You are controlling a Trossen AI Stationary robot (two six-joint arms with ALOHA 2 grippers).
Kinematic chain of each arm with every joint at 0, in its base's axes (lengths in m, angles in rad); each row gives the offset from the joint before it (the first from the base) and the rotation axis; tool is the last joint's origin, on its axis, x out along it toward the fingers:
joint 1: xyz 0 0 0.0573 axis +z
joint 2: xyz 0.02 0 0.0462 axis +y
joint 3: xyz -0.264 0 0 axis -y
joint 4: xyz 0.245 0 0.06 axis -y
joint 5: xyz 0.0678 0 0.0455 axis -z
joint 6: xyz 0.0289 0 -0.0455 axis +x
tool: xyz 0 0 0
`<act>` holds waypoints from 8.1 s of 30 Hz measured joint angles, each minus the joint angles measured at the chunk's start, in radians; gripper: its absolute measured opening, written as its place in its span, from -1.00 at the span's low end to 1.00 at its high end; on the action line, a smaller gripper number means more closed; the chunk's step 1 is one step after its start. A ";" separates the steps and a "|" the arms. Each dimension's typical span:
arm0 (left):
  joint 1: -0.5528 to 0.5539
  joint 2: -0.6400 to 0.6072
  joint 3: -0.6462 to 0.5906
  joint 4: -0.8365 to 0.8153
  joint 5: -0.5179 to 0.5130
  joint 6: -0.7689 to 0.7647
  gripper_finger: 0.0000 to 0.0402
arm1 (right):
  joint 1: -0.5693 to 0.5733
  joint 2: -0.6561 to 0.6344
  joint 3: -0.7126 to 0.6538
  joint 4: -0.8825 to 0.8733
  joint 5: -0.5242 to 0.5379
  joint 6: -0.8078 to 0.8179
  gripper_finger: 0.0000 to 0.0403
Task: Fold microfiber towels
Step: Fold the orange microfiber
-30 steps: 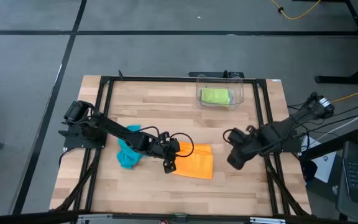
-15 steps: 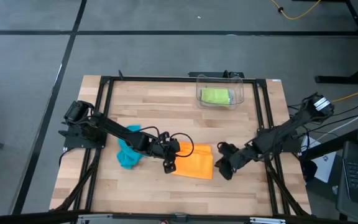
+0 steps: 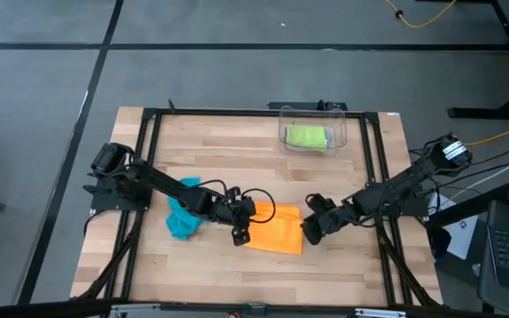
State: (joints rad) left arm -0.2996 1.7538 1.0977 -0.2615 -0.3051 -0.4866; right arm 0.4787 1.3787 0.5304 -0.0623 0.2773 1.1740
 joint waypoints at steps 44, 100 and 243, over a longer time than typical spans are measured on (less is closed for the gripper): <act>0.001 0.000 0.000 -0.002 -0.027 0.000 -0.60 | -0.032 0.131 0.166 -0.006 -0.017 -0.151 -0.86; 0.000 0.000 0.000 -0.044 -0.027 -0.002 -0.60 | -0.040 0.257 0.344 -0.316 -0.063 0.000 -0.06; 0.048 0.066 0.000 -0.090 0.156 0.043 -0.79 | 0.036 0.294 0.563 -0.395 0.411 -0.498 -0.99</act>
State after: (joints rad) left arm -0.2512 1.8194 1.0977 -0.3519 -0.1486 -0.4431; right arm 0.5152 1.6730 1.0939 -0.4576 0.6888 0.6762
